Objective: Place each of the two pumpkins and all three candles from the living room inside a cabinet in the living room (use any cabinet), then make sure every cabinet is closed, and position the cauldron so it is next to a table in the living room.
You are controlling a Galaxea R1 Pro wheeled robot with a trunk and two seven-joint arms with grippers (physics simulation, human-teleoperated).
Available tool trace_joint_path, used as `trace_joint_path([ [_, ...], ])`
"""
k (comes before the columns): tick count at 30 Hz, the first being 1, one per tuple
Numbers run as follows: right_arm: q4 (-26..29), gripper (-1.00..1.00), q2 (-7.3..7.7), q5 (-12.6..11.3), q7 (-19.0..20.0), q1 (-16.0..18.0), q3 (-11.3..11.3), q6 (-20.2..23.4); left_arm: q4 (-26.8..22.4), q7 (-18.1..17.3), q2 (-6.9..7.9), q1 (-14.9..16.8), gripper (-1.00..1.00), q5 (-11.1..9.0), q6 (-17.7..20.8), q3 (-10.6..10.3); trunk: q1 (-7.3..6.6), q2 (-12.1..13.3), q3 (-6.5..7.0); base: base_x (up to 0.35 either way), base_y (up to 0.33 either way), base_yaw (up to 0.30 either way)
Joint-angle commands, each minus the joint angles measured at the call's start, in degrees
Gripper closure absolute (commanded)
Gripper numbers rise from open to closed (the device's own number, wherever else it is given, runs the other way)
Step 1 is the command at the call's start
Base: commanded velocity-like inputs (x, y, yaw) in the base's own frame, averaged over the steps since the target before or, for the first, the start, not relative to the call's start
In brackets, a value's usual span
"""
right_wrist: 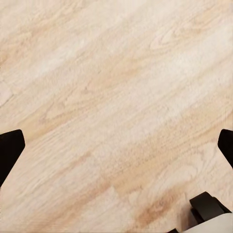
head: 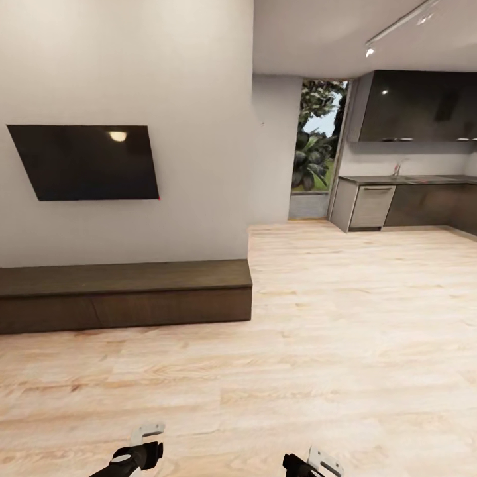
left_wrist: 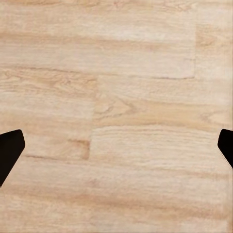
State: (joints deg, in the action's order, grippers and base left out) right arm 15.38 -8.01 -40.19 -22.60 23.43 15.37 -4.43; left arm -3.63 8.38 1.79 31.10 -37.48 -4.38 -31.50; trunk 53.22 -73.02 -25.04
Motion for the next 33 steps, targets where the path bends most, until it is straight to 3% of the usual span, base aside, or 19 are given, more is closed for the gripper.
trace_joint_path([
  [1, 0.0, -1.00, 0.02, -0.6, -0.2, 0.0, 0.4, -0.3, -0.1, 0.2, 0.03, 0.0, -1.00, -0.4, -0.1, -0.5, 0.02, 0.0, -0.06, 0.170, -0.026, 0.000],
  [33, 0.0, -1.00, 0.02, -0.6, -0.2, 0.0, 0.4, -0.3, -0.1, 0.2, 0.06, 0.0, -1.00, -0.4, -0.2, -0.5, 0.02, 0.0, -0.06, 0.210, 0.020, 0.000],
])
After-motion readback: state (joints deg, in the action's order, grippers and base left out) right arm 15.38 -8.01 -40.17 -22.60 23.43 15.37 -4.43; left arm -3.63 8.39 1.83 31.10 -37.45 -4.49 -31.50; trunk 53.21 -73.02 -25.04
